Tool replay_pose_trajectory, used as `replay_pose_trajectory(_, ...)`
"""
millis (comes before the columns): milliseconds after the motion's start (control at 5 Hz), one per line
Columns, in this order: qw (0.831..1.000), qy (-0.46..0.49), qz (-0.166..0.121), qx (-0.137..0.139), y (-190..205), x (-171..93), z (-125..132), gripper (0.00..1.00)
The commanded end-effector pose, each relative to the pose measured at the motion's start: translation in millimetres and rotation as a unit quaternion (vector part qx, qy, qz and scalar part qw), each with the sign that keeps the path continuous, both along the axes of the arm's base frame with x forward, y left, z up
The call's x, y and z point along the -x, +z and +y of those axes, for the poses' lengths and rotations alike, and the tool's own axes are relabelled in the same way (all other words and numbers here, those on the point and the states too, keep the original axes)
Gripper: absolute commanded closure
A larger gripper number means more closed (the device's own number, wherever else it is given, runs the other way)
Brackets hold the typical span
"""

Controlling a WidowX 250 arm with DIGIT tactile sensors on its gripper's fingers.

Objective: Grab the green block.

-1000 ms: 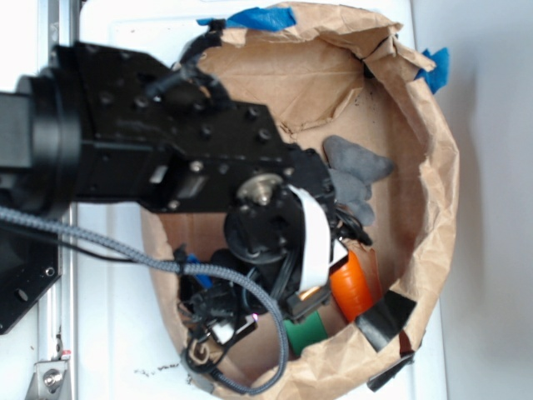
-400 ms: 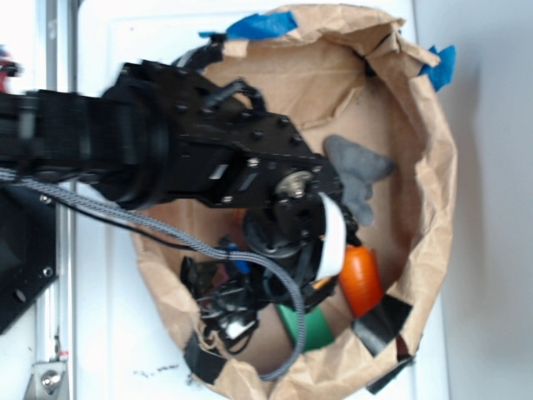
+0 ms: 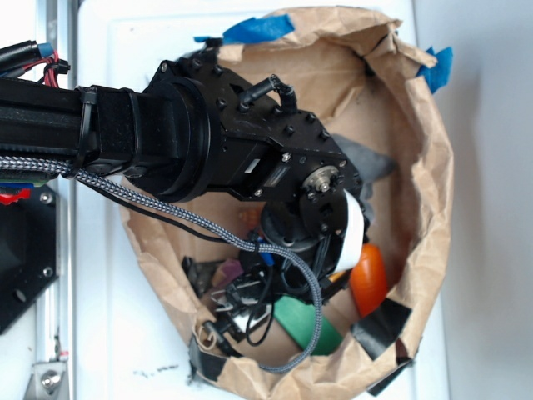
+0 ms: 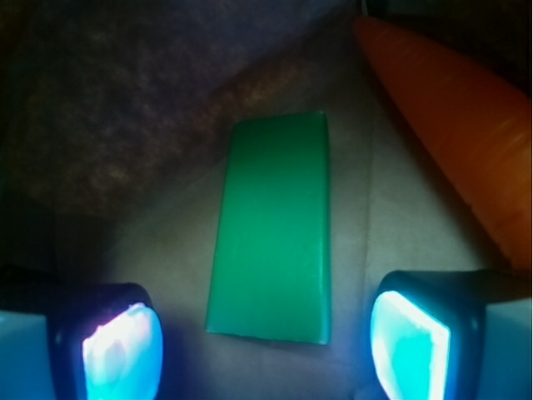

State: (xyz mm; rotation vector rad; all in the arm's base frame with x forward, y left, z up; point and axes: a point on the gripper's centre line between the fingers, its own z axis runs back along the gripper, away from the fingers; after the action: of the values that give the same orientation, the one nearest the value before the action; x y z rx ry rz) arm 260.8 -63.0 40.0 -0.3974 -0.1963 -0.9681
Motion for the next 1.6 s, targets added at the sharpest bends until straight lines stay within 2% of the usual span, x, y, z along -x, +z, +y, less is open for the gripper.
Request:
replay_pose_trajectory(0,0.999,0.027,-0.035,-0.029,16,-11,17,0.0)
replay_pose_trajectory(400,0.998,0.029,-0.037,-0.035,9,-11,2,0.0)
replay_pose_trajectory(600,0.998,0.02,-0.051,-0.033,16,-11,-9,0.0)
replay_pose_trajectory(800,0.998,0.008,-0.056,-0.011,24,-12,-22,0.0)
replay_pose_trajectory(1000,0.999,-0.011,-0.051,-0.014,27,-7,-35,0.0)
replay_pose_trajectory(1200,0.998,-0.004,-0.055,0.004,33,-5,-42,0.0)
replay_pose_trajectory(1400,0.998,0.0,-0.069,-0.012,24,-7,-47,0.0)
